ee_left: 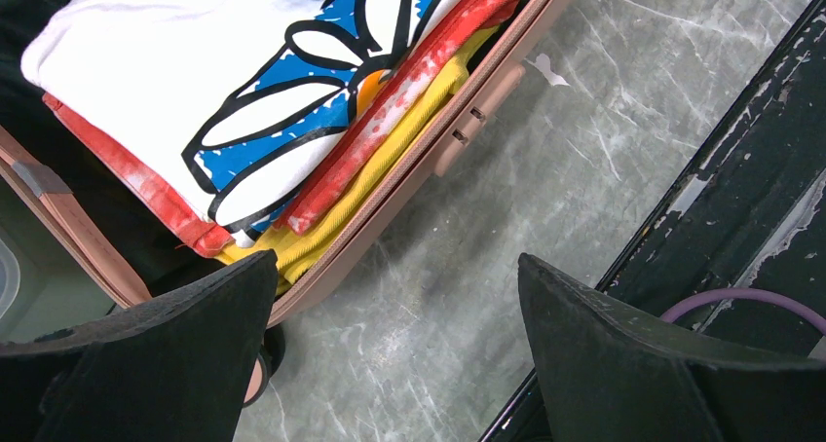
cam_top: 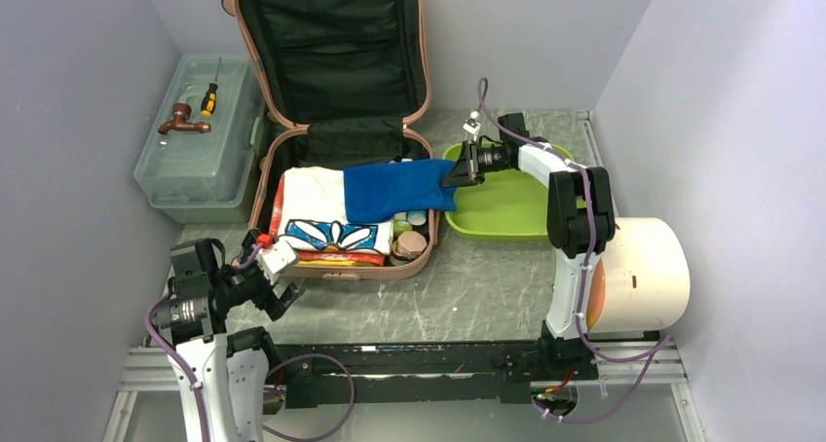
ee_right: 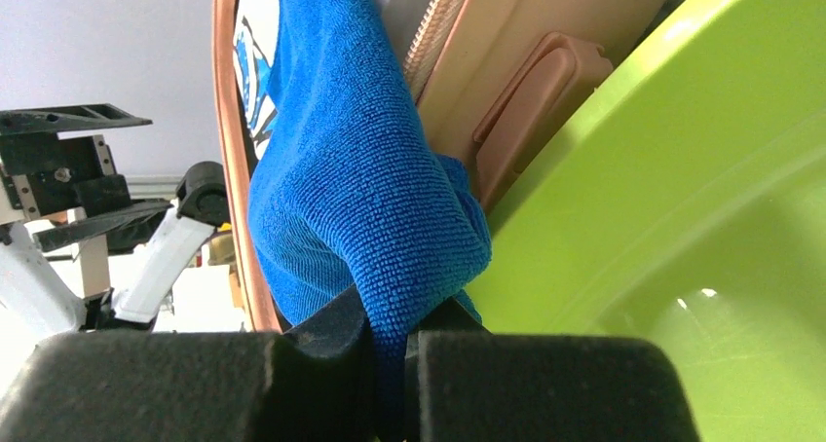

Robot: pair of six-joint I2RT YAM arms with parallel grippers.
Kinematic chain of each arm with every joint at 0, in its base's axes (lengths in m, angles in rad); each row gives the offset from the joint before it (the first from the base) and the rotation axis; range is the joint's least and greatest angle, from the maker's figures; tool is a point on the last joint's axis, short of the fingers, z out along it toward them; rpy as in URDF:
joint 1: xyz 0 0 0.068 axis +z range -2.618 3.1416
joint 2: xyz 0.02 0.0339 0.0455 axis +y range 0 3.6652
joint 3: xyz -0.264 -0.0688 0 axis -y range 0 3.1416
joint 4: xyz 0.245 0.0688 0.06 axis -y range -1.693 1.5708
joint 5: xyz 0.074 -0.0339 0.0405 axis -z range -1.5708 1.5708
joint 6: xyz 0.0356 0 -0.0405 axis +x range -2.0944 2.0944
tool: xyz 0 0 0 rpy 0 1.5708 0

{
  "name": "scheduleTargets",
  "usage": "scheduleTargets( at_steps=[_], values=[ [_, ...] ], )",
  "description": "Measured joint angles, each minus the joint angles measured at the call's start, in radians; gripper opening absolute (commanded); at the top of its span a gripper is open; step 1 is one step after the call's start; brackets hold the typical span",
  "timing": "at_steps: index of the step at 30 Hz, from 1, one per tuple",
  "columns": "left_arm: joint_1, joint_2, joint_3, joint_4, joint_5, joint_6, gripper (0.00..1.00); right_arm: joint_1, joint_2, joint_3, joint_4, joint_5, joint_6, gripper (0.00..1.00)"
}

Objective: Open, take out, and arrange the luggage
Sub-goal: Pick up the personal item from the luggage.

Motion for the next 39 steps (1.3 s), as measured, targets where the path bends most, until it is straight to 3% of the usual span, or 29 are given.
scheduleTargets(
  at_steps=[39],
  values=[
    [0.004,0.000,-0.013,0.022,-0.017,-0.021,0.99,0.004,0.000,0.024,-0.114,0.143,-0.100,0.00]
  ],
)
